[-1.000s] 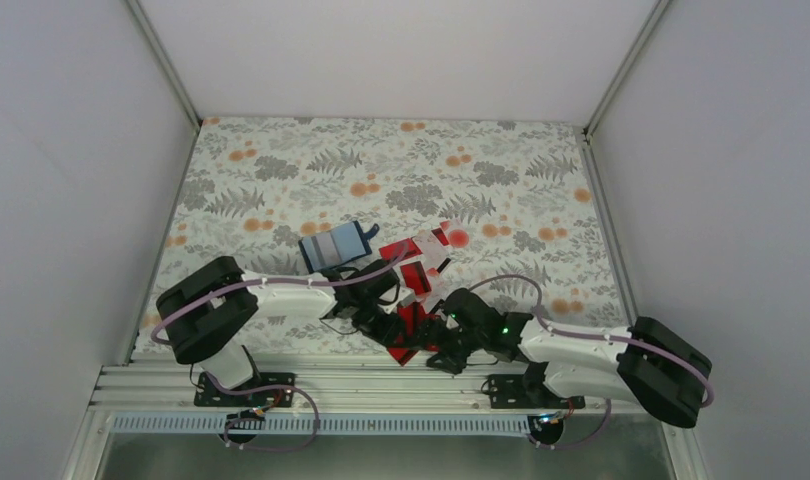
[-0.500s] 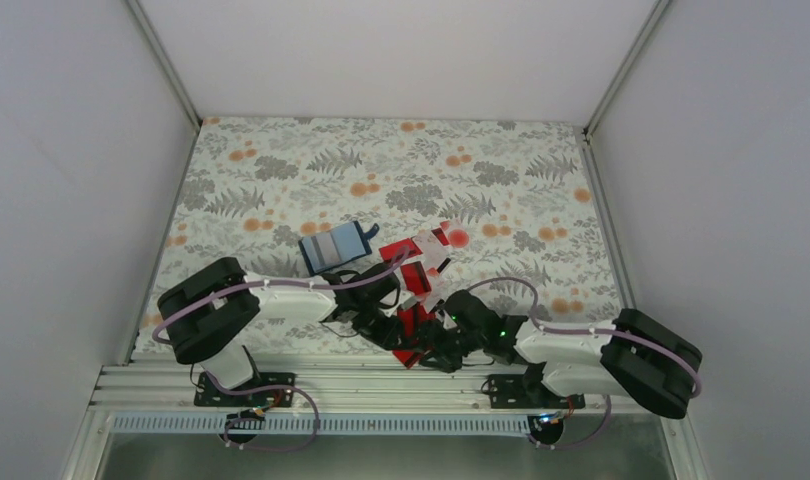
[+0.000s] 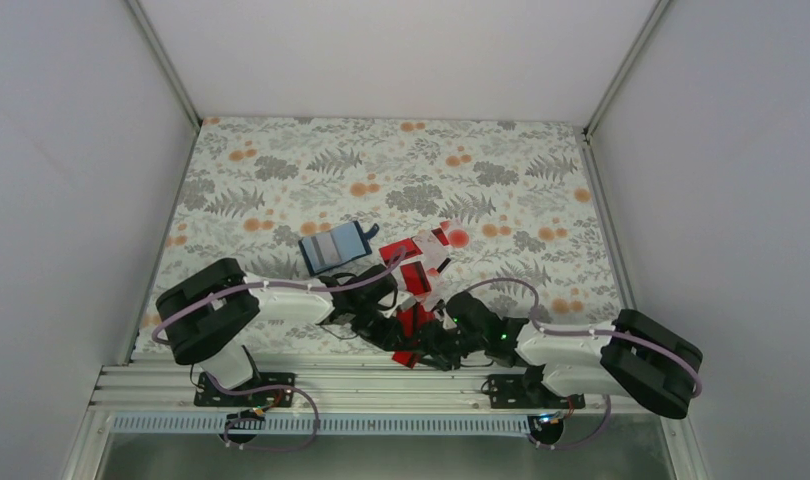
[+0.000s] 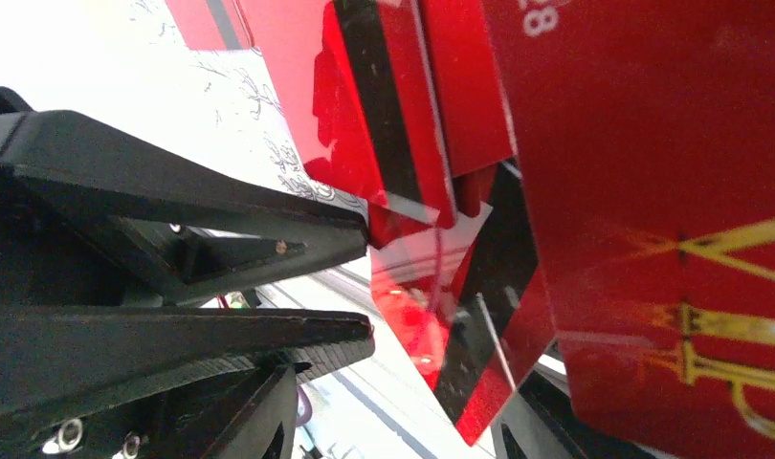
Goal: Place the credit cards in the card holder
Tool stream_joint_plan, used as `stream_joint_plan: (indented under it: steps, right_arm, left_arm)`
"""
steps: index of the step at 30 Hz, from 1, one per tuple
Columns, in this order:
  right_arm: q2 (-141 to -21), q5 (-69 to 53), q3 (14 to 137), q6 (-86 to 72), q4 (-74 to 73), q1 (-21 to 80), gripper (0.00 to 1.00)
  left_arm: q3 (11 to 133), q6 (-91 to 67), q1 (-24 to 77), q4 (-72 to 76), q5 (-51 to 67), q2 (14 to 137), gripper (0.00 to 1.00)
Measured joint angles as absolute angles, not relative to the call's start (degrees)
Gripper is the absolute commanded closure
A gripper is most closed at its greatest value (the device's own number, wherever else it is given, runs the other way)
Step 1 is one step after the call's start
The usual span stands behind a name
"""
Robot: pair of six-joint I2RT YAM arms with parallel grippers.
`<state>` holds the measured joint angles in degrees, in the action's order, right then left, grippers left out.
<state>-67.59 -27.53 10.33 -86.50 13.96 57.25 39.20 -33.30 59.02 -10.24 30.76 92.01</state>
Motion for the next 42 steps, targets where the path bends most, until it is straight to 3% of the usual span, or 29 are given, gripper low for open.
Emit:
stream_joint_plan:
  steps: [9,19,31,42]
  right_arm:
    - [-67.0,-26.5,8.9,-86.9,17.7,57.5,0.65]
    - [-66.6,-25.0,11.9,-85.3,10.7,57.7,0.96]
    - [-63.1,-19.0,12.1,-83.9,7.0,57.2,0.96]
    - [-47.4,-20.0,12.3,-80.5,-0.6,49.5,0.96]
  left_arm:
    - [37.0,-35.4,59.0,-3.0,33.9,93.5,0.82]
    - [36.0,-36.1,57.8,-1.8,34.7,93.3,0.83]
    - [35.2,-36.2,56.7,-4.9,35.2,87.5,0.81]
    - [40.9,-35.7,51.3,-17.3,30.7,74.1,0.57]
